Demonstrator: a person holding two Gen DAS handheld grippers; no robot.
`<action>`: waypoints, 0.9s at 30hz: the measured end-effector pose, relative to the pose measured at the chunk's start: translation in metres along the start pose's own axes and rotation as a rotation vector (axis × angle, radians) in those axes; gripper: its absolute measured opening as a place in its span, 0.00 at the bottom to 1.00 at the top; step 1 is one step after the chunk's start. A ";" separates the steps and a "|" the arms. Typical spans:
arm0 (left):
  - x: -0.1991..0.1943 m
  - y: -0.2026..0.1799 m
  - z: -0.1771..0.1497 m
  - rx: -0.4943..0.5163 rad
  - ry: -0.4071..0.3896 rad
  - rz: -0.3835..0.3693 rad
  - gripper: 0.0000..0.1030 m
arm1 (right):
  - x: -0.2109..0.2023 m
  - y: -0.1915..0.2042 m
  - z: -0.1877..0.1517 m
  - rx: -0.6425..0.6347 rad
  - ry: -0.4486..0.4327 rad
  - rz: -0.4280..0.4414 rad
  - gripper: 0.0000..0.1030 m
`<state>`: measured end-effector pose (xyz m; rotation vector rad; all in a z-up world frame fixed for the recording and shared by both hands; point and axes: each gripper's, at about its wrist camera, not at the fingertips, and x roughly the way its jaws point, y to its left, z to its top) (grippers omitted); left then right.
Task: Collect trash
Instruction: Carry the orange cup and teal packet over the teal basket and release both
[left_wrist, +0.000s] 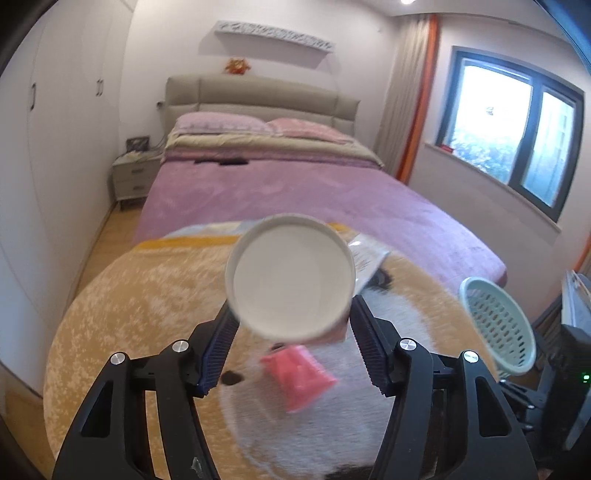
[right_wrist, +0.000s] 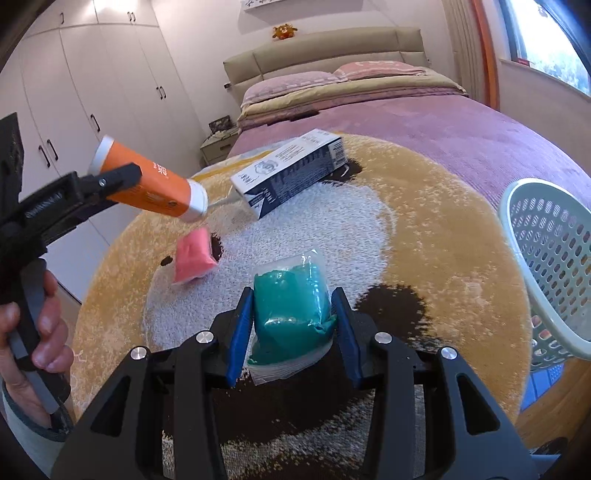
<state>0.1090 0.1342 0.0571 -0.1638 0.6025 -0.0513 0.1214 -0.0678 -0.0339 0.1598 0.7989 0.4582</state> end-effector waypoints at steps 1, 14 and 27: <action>-0.004 -0.007 0.002 0.009 -0.010 -0.016 0.57 | -0.005 -0.004 0.002 0.009 -0.012 0.000 0.38; 0.025 -0.115 0.006 0.177 0.047 -0.158 0.22 | -0.049 -0.072 0.023 0.078 -0.090 -0.057 0.38; 0.077 -0.131 -0.025 0.206 0.305 -0.385 0.71 | -0.061 -0.125 0.003 0.179 -0.080 -0.063 0.38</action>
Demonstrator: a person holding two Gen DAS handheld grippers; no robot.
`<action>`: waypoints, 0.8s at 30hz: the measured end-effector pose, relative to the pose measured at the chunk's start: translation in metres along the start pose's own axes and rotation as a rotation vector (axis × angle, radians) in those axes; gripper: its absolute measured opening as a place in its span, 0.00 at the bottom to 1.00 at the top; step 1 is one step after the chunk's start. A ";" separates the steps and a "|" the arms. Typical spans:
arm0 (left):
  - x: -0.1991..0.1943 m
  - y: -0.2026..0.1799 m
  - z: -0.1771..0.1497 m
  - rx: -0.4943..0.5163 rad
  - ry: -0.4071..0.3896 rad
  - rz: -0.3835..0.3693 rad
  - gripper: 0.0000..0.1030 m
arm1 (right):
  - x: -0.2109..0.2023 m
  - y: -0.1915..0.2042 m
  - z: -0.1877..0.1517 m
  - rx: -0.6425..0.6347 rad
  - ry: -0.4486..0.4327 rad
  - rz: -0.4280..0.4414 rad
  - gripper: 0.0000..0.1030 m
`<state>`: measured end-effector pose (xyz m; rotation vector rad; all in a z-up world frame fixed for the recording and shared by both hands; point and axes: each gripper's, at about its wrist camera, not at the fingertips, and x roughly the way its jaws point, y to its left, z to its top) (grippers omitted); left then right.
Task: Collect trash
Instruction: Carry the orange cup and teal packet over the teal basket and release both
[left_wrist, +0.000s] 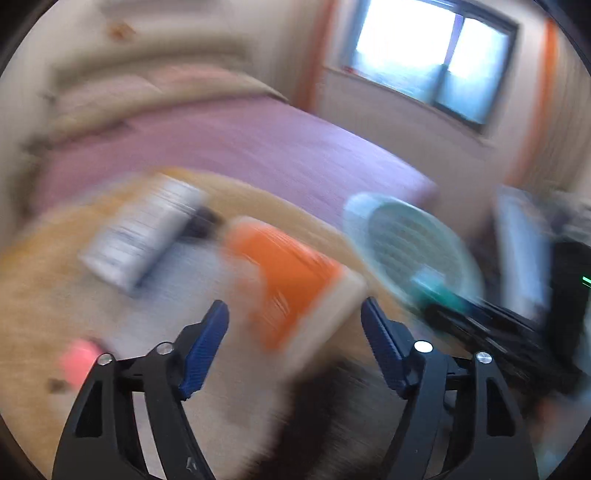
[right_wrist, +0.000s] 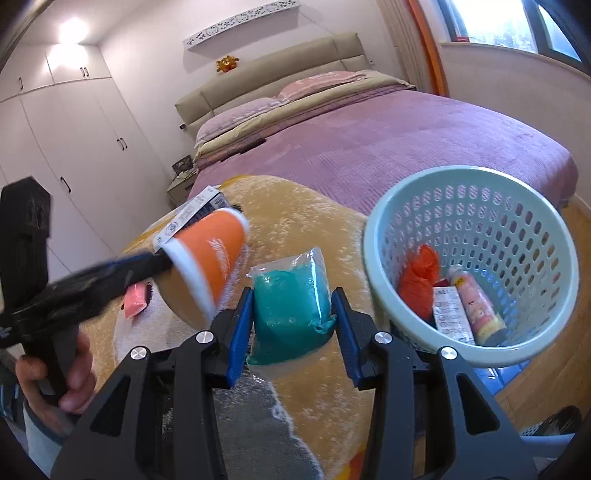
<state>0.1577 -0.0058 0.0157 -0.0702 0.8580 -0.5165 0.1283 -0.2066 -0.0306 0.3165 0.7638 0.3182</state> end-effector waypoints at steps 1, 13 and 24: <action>-0.004 -0.003 -0.005 0.008 -0.016 0.000 0.74 | -0.001 -0.003 0.000 0.007 -0.001 0.002 0.38; 0.038 0.005 -0.001 -0.183 0.011 0.018 0.82 | -0.013 -0.026 0.001 0.059 -0.022 -0.001 0.38; 0.082 -0.014 0.001 -0.198 0.033 0.103 0.71 | -0.017 -0.041 -0.003 0.076 -0.014 -0.006 0.38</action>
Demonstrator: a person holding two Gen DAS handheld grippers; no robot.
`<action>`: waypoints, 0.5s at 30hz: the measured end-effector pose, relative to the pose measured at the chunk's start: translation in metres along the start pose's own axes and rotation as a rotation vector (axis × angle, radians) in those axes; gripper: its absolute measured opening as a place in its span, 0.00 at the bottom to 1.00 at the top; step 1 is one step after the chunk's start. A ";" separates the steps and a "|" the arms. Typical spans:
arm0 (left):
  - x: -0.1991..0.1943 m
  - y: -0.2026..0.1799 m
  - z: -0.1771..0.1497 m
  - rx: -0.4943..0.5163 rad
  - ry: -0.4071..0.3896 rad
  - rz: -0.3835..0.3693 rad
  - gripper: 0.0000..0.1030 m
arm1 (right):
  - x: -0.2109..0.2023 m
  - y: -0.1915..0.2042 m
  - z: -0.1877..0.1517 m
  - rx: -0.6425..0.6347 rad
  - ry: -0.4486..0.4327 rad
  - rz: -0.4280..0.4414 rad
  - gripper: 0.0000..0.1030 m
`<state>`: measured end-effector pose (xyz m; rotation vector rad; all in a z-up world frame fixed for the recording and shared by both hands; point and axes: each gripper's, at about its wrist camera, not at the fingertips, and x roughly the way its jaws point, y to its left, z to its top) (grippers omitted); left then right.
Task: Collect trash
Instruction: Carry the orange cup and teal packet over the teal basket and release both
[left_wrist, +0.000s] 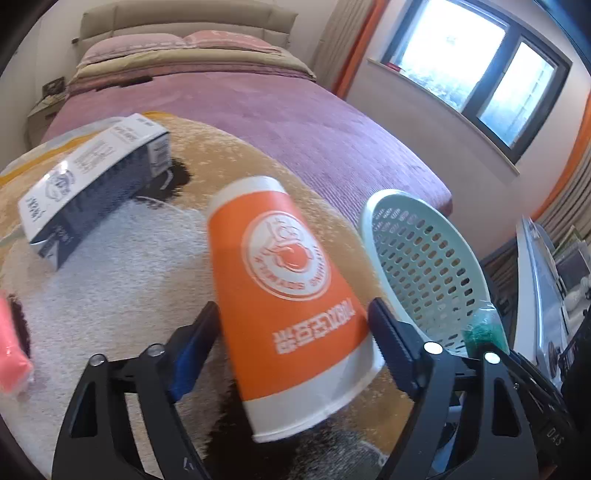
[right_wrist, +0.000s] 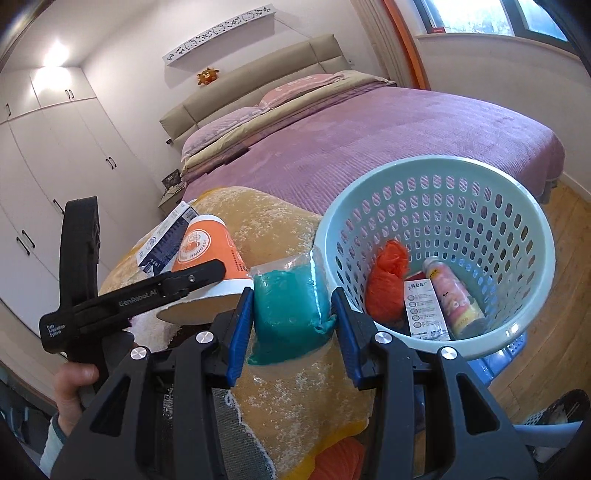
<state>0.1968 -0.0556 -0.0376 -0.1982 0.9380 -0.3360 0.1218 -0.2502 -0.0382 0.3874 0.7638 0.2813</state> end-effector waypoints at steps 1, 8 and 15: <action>0.001 -0.002 -0.001 0.001 0.002 -0.009 0.67 | 0.000 0.000 0.000 -0.002 0.000 0.001 0.38; -0.022 -0.015 -0.003 0.037 -0.066 -0.040 0.48 | -0.008 0.010 0.008 -0.041 -0.030 0.023 0.38; -0.046 -0.056 0.012 0.120 -0.140 -0.112 0.40 | -0.024 0.005 0.035 -0.050 -0.096 -0.005 0.38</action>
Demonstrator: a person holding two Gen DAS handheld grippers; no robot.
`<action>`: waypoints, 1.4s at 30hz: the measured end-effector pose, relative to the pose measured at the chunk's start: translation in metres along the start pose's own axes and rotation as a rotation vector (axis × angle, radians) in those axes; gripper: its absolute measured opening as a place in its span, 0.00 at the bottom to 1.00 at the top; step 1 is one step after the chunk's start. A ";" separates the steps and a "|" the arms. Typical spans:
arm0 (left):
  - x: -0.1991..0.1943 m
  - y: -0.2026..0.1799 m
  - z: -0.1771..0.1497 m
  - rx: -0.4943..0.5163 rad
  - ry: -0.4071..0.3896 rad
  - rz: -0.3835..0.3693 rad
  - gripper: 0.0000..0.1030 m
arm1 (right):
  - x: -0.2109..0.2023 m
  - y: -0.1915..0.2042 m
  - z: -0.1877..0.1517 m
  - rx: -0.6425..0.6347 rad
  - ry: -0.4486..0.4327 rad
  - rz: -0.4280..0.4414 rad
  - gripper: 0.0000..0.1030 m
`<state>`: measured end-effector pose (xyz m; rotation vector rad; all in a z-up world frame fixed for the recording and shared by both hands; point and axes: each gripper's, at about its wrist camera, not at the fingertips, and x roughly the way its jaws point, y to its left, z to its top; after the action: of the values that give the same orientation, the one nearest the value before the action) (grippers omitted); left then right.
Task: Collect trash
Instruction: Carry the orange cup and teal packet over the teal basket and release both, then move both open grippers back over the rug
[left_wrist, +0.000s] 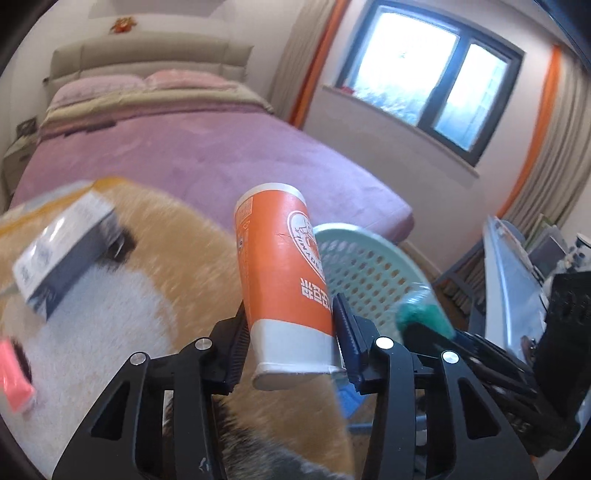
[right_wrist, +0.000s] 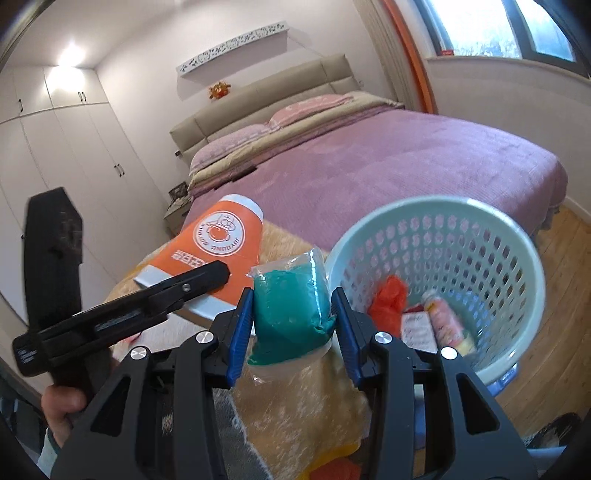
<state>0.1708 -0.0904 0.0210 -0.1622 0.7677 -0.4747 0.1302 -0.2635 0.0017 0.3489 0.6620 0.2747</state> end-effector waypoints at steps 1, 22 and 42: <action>0.001 -0.008 0.005 0.015 -0.008 -0.013 0.40 | -0.002 -0.003 0.004 0.000 -0.009 -0.012 0.38; 0.091 -0.082 0.027 0.142 0.085 -0.085 0.41 | 0.031 -0.123 0.033 0.195 0.036 -0.299 0.38; 0.096 -0.083 0.020 0.137 0.105 -0.036 0.62 | 0.028 -0.140 0.022 0.279 0.058 -0.277 0.62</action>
<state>0.2150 -0.2090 0.0010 -0.0235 0.8331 -0.5711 0.1849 -0.3859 -0.0533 0.5113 0.7982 -0.0733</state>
